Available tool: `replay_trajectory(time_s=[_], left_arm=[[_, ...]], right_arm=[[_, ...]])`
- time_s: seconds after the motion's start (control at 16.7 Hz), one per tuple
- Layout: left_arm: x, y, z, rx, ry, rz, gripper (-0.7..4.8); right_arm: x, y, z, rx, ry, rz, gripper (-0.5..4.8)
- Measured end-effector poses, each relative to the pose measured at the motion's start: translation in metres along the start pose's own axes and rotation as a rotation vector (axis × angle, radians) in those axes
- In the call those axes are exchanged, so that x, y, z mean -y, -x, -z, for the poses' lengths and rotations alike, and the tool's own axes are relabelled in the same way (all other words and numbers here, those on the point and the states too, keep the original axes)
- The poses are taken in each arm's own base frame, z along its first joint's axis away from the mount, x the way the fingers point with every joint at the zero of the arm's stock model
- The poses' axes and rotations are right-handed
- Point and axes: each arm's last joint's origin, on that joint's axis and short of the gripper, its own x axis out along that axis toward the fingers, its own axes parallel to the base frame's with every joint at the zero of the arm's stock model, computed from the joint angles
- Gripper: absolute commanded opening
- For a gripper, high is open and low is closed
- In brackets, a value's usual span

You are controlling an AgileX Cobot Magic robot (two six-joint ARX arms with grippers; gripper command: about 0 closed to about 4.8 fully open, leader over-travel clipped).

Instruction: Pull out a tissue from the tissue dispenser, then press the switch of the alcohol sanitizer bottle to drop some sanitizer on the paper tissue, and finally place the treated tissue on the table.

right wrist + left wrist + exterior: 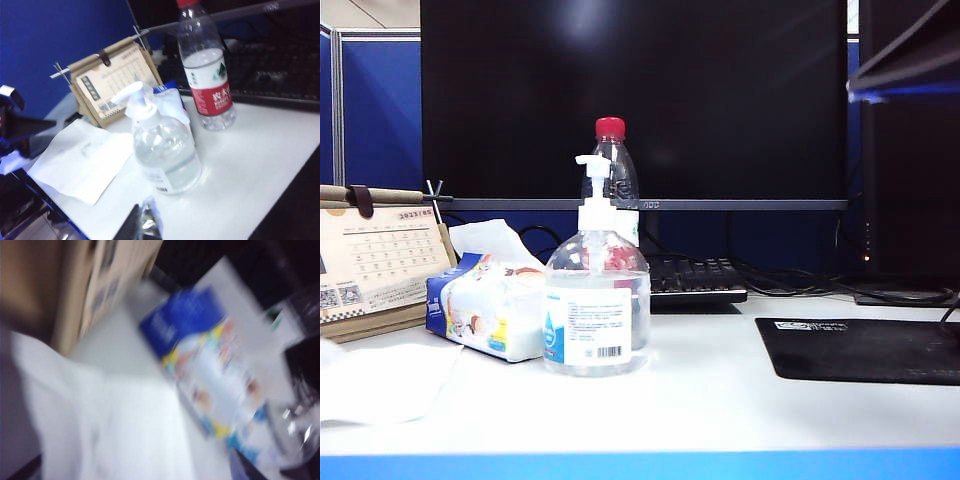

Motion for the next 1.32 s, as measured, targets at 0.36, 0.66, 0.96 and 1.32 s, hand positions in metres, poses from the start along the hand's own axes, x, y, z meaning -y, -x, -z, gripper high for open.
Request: replay_trajectory(time_s=[0.36, 0.66, 0.96, 1.32], left_arm=[[0.019, -0.001, -0.039, 0.045, -0.116, 0.062, 4.79], [0.017, 0.001, -0.027, -0.074, -0.087, 0.068, 3.81], [0.085, 0.035, -0.071, 0.029, -0.415, 0.408, -0.06], [0.17, 0.126, -0.046, 0.5, -0.809, 0.202, -0.06]], right_arm=[[-0.005, 0.01, -0.006, 0.083, 0.023, -0.029, -0.01], [-0.006, 0.013, -0.007, 0.101, 0.028, -0.036, -0.01], [-0.009, 0.021, -0.01, 0.154, 0.042, -0.056, -0.01], [-0.012, 0.043, -0.016, 0.302, 0.041, 0.035, -0.01]])
